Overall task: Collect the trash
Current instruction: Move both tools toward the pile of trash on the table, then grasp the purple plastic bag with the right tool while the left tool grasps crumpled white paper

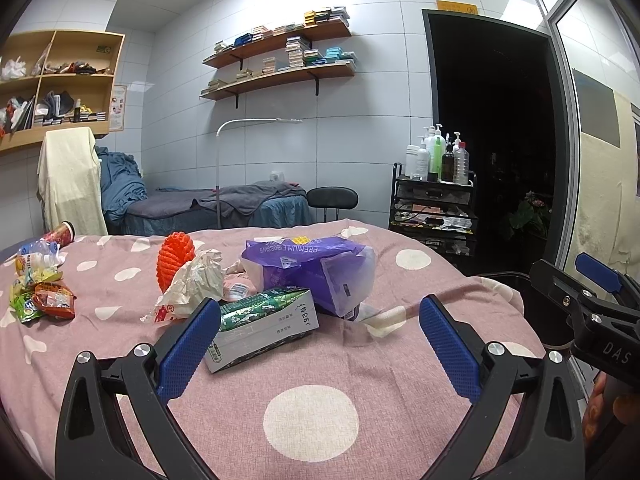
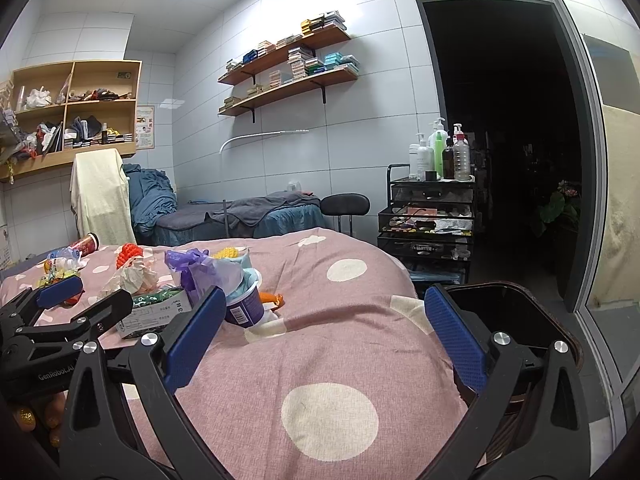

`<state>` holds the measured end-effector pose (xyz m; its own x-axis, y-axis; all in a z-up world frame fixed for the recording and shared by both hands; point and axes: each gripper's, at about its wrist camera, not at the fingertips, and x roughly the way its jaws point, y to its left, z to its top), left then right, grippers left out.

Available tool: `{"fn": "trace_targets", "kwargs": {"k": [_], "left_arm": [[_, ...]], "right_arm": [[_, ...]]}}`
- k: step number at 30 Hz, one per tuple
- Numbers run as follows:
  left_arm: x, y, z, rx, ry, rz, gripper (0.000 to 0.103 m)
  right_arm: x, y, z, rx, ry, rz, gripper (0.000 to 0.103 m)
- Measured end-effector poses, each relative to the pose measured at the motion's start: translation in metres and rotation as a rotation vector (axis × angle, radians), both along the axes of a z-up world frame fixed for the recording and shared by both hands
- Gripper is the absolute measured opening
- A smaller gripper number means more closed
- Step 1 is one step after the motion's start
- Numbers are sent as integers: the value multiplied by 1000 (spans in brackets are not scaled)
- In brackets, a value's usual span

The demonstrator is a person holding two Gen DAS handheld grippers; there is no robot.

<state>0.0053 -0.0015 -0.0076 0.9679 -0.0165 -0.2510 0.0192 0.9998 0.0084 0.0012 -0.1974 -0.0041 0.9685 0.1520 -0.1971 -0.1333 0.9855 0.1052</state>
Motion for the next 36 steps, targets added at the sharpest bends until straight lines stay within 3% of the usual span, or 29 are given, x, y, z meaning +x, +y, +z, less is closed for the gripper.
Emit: {"fn": "trace_targets", "kwargs": {"k": [20, 27, 36], "left_arm": [[3, 4, -5, -15, 31, -17, 98], [8, 18, -6, -29, 77, -15, 98], [34, 55, -2, -27, 156, 41, 98]], "right_arm": [[1, 5, 1, -5, 21, 41, 98], [21, 13, 3, -28, 85, 134, 98], [75, 43, 6, -43, 239, 335, 98]]}}
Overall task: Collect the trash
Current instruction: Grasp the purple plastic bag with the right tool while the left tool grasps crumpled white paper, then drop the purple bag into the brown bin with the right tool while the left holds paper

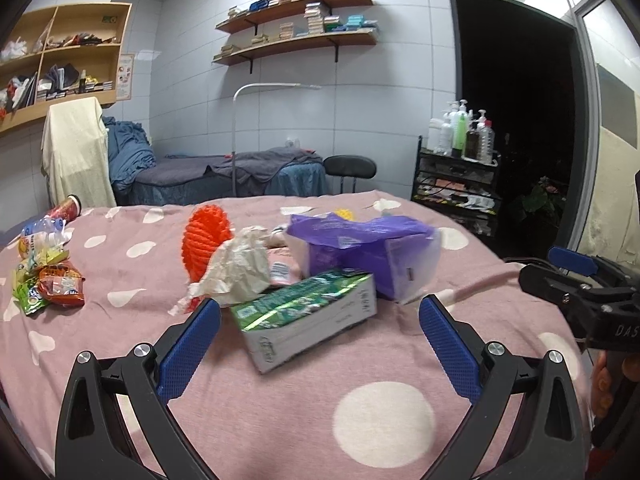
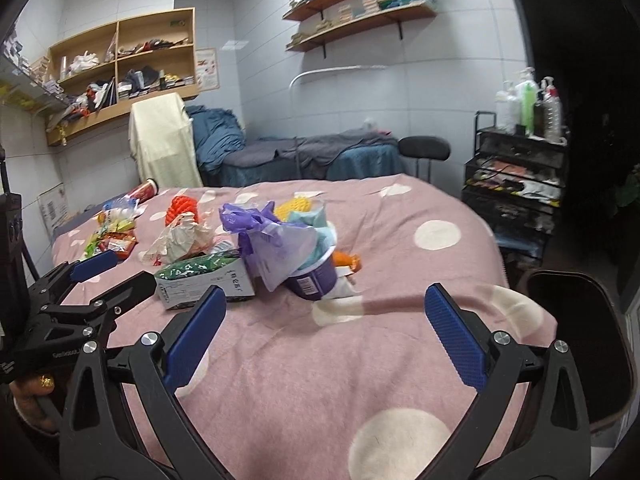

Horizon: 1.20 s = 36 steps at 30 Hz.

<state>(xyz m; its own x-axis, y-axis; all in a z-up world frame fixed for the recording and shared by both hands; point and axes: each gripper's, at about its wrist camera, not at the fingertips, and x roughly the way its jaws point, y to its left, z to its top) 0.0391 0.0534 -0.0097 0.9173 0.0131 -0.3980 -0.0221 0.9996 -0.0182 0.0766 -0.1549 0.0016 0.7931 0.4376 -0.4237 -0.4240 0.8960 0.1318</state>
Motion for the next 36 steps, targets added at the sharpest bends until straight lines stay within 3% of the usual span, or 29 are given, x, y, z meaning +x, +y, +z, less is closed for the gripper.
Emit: {"fn": "trace_targets", "kwargs": {"k": [5, 12, 15, 20, 26, 28, 32, 34, 36], "left_arm": [[30, 29, -2, -67, 122, 26, 98], [57, 53, 2, -123, 211, 62, 98], [67, 55, 6, -109, 231, 67, 97], [89, 62, 2, -93, 295, 95, 93], [100, 66, -8, -108, 352, 113, 75], [100, 65, -9, -104, 359, 117, 67], [99, 63, -10, -97, 354, 116, 52], [96, 63, -8, -95, 342, 117, 40], [93, 64, -6, -102, 324, 119, 36]], "right_arm": [[29, 25, 5, -53, 26, 73, 98], [58, 67, 9, -174, 16, 151, 97], [69, 81, 10, -204, 10, 166, 91], [86, 100, 6, -266, 7, 181, 69], [93, 109, -2, -309, 18, 199, 34], [94, 109, -3, -302, 28, 213, 26], [91, 105, -2, -296, 18, 207, 21], [87, 102, 1, -286, 7, 196, 20], [85, 96, 3, -262, 4, 194, 19]]}}
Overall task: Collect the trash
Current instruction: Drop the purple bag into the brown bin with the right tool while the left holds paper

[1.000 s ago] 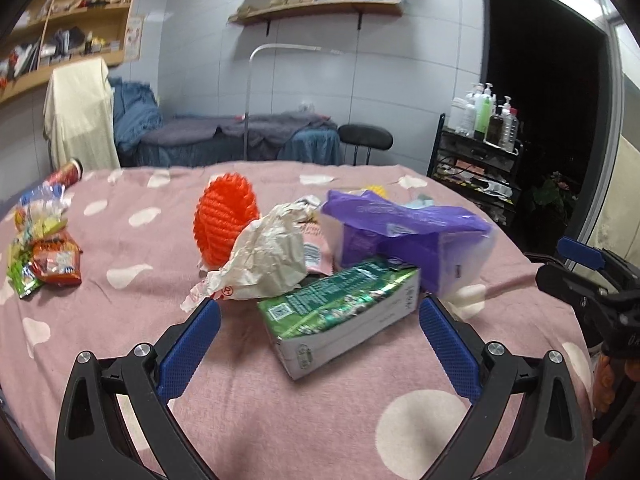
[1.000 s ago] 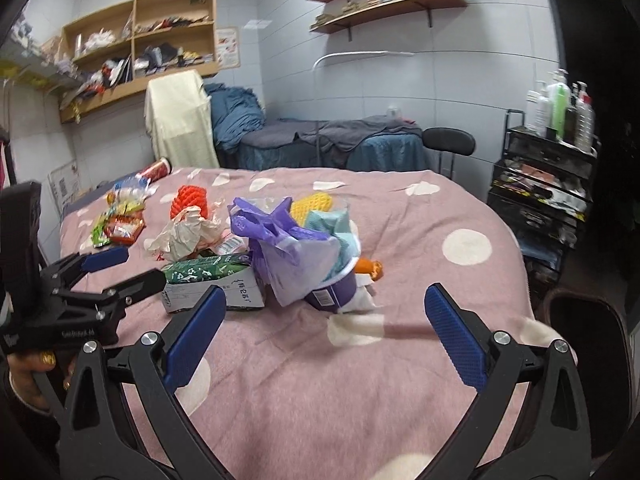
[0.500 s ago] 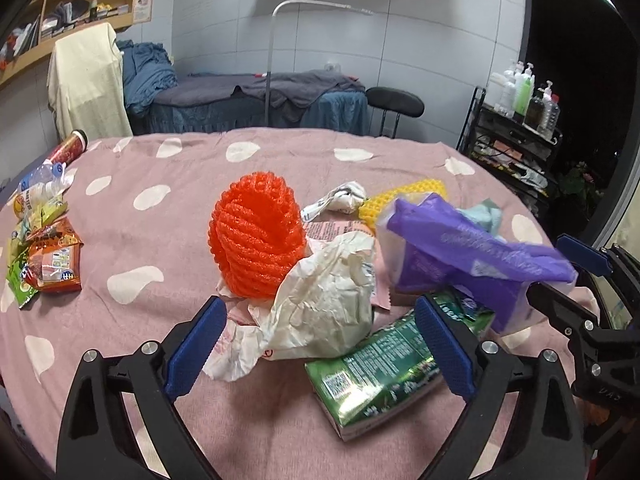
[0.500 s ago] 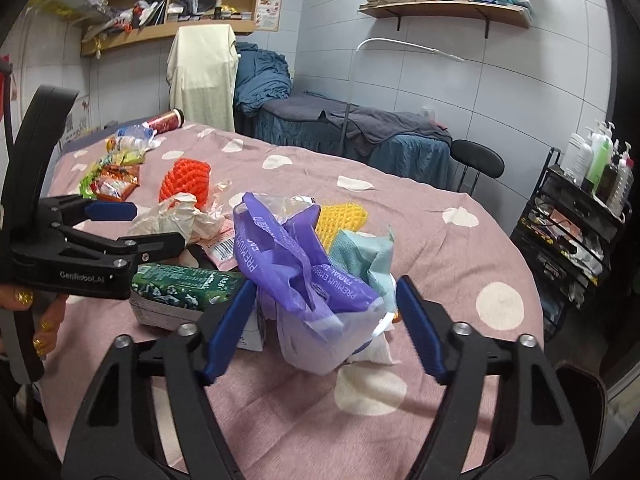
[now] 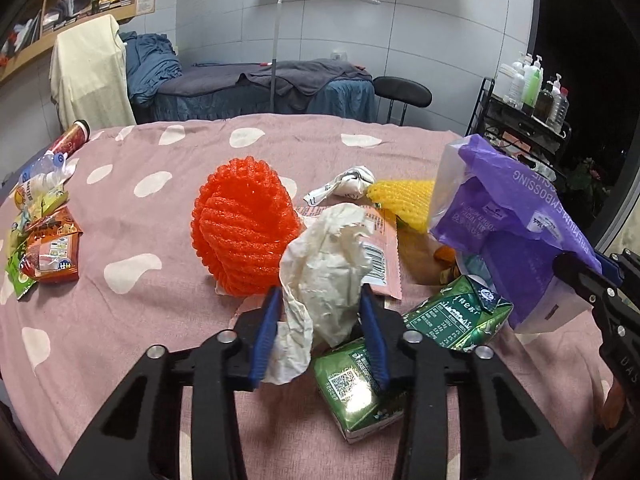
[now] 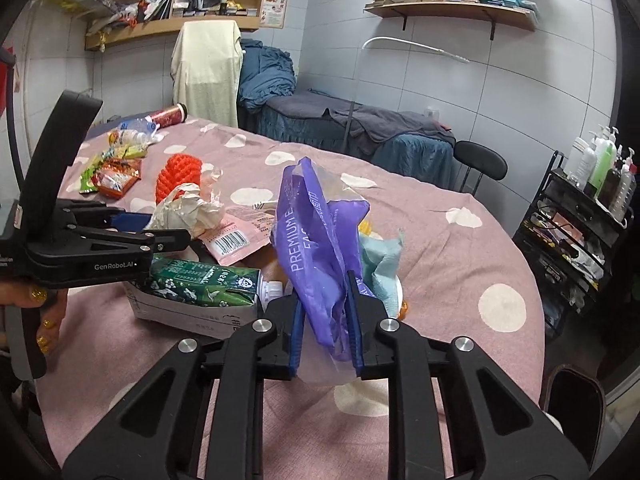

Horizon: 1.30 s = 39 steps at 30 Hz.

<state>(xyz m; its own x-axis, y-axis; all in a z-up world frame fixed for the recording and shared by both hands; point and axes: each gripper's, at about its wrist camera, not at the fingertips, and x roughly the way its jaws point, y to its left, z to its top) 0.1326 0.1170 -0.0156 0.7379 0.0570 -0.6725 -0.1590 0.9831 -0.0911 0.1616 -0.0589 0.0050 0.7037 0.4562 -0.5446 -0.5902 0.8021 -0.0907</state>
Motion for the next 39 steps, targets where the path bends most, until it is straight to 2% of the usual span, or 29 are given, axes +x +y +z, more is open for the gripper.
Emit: {"fn": "trace_targets", "kwargs": {"k": [10, 15, 20, 32, 39], "left_arm": [[-30, 0, 20, -71, -86, -23, 32], [-43, -14, 32, -98, -136, -79, 32], [-45, -39, 43, -150, -176, -185, 32], [-27, -123, 44, -177, -186, -457, 32], [-18, -174, 37, -186, -147, -613, 32]], "right_arm": [[-23, -39, 17, 103, -18, -52, 19], [-36, -65, 23, 162, -24, -103, 19], [-47, -99, 28, 205, -43, -187, 19], [-59, -208, 23, 251, -74, -511, 19], [-47, -276, -2, 212, -31, -732, 19]]}}
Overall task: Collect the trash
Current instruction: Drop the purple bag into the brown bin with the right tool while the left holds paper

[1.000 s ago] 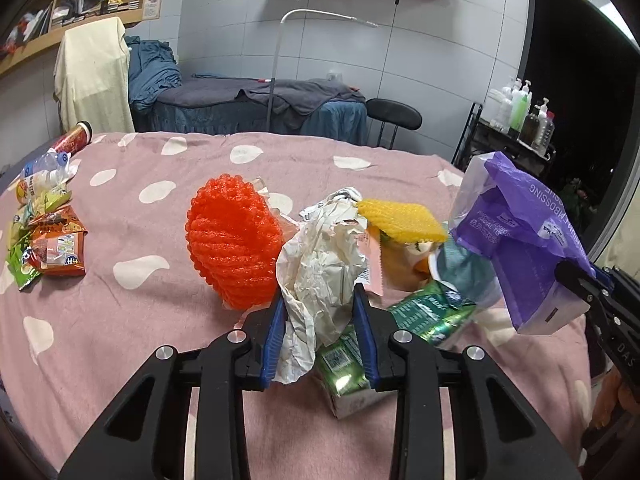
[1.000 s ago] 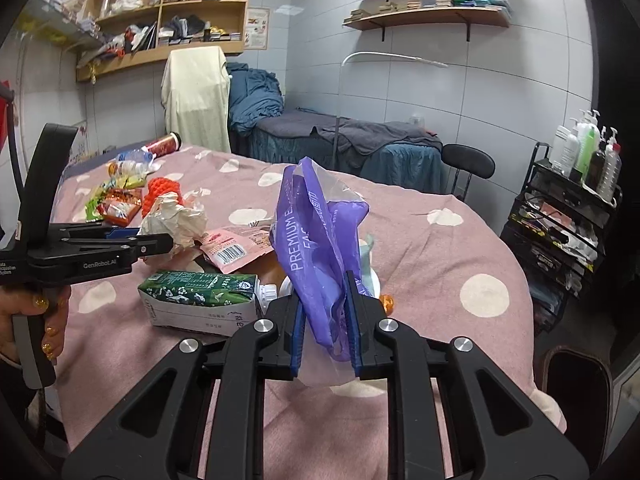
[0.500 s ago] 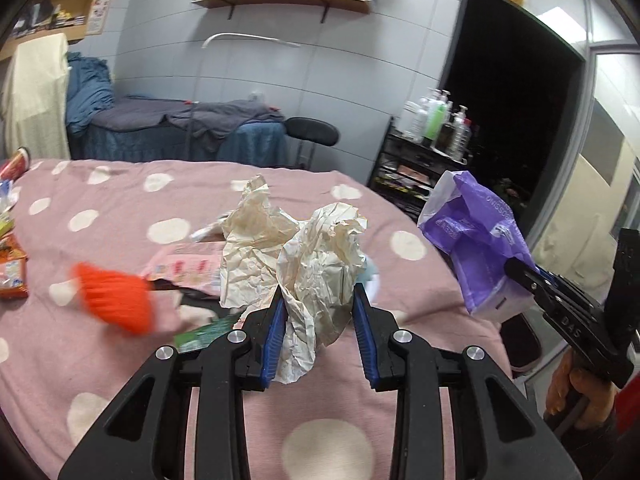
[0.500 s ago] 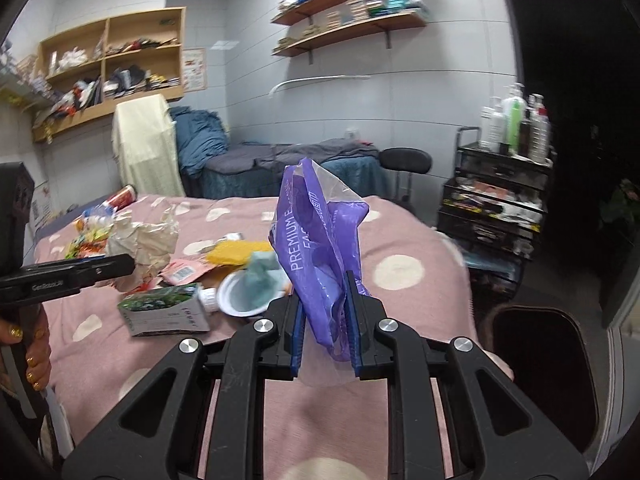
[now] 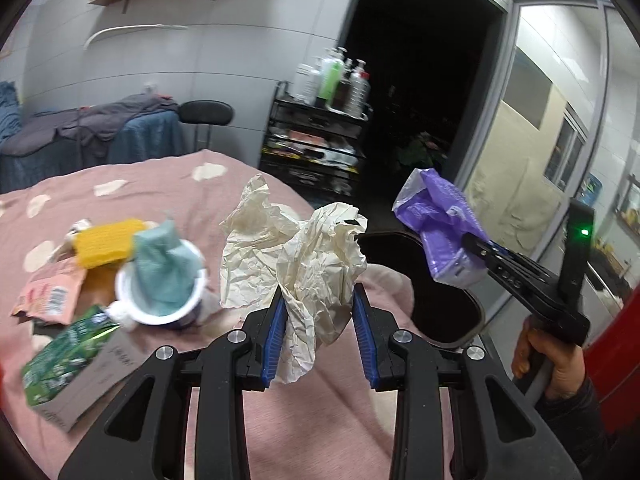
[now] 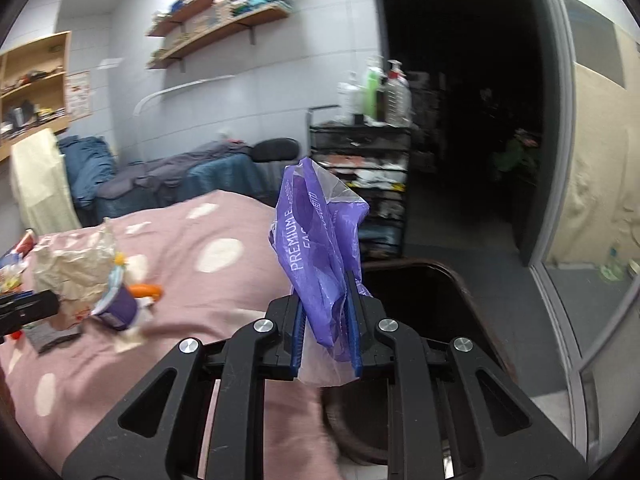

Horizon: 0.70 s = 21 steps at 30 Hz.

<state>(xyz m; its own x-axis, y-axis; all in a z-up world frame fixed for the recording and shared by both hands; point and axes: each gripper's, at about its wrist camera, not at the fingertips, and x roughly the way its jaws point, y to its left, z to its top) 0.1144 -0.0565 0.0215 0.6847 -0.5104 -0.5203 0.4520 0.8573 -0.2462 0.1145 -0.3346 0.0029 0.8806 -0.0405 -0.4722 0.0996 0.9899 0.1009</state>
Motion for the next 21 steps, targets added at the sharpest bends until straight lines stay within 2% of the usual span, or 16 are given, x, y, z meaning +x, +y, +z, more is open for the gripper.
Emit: {"fn": "trace_targets", "kwargs": {"k": [7, 12, 15, 16, 17, 19, 21], "left_arm": [[5, -43, -2, 37, -10, -110, 32], [9, -66, -7, 51, 9, -170, 32], [13, -76, -10, 56, 25, -196, 32], [14, -81, -11, 58, 29, -204, 32], [14, -83, -11, 61, 32, -211, 32], [14, -90, -13, 69, 37, -225, 32], [17, -96, -15, 75, 44, -240, 32]], "right_arm": [[23, -61, -46, 68, 135, -133, 19], [32, -77, -73, 99, 213, -168, 19], [37, -80, -86, 114, 235, -173, 23], [36, -79, -91, 113, 240, -176, 29], [36, -79, -94, 114, 244, -179, 44], [32, -78, -96, 116, 234, -203, 66], [29, -77, -96, 123, 224, -211, 67]]}}
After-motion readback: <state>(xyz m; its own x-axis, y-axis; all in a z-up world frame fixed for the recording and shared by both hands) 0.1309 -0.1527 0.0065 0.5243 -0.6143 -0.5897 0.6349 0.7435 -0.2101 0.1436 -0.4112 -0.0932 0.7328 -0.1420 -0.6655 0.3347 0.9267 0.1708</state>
